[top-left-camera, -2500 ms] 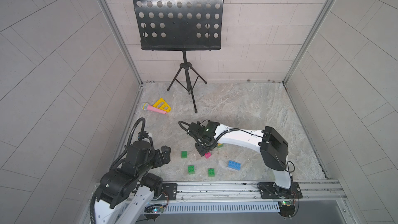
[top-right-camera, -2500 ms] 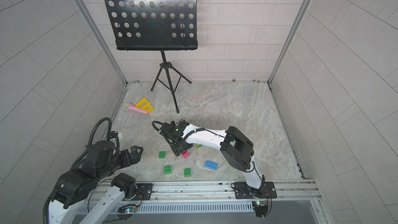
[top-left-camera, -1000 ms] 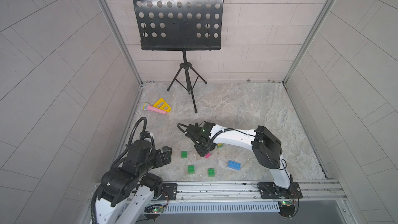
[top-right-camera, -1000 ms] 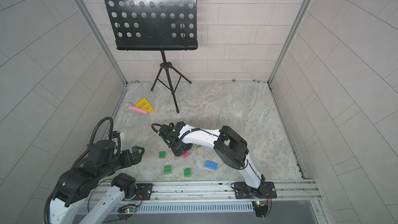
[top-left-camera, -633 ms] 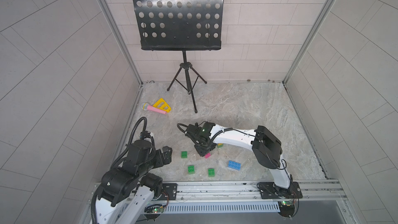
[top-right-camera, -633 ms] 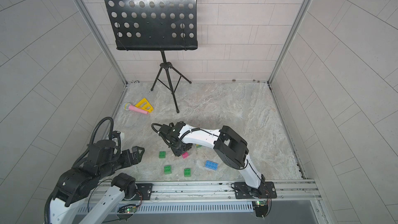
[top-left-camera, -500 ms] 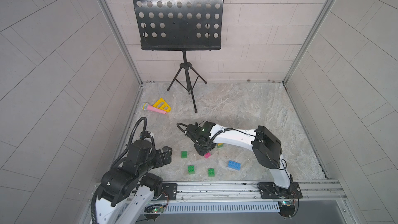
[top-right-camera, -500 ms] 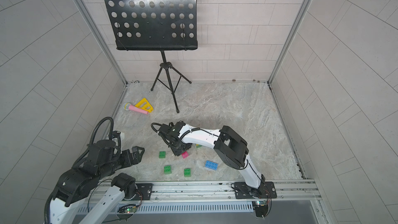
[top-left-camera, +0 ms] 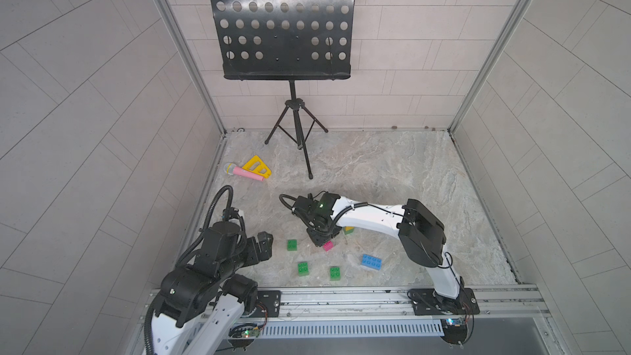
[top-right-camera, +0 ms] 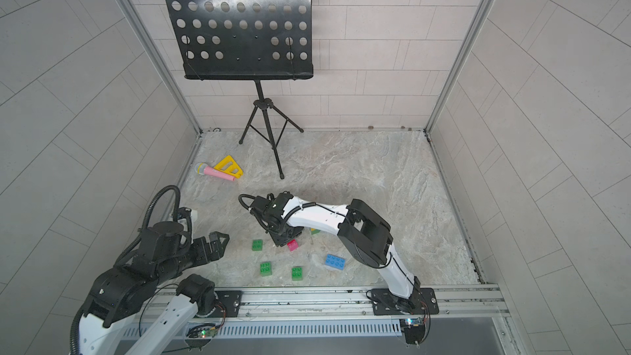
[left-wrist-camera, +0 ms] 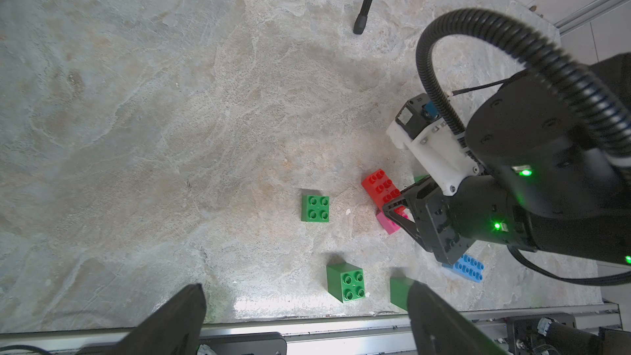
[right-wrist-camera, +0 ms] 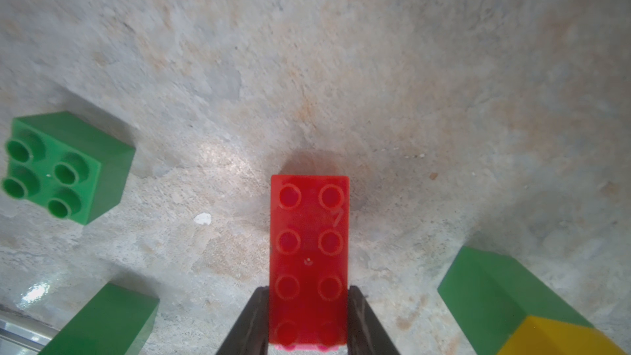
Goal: Assemble the letter r with lego
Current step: Pick up the lego brick from the center of the board.
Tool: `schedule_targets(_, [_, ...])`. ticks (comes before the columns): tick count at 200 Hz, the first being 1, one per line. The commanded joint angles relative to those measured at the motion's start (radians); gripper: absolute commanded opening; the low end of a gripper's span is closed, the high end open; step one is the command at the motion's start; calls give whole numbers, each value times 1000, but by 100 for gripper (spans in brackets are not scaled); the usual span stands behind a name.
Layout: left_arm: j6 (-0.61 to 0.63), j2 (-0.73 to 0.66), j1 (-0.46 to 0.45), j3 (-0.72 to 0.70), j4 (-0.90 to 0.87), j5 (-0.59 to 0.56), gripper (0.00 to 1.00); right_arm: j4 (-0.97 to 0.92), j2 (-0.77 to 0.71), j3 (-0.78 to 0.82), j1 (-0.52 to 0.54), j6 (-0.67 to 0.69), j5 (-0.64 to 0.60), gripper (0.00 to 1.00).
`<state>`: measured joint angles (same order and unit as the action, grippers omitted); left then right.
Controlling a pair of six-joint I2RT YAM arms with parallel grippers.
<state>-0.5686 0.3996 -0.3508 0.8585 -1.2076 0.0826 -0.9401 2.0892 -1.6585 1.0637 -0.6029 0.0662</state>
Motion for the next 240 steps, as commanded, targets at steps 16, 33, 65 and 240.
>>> schedule_targets(16, [9,4,5,-8,2,-7,100,-29,19,-14,-2,-5,-26,25])
schedule_targets(33, [10,7,5,-9,1,-6,100,-30,14,-15,-1,-9,-26,10])
schedule_targets(65, [9,9,6,-9,2,-4,100,7,-23,6,1,-15,-43,0])
schedule_targets(240, [12,32,10,-7,3,-6,100,734,-148,489,96,-126,-318,0])
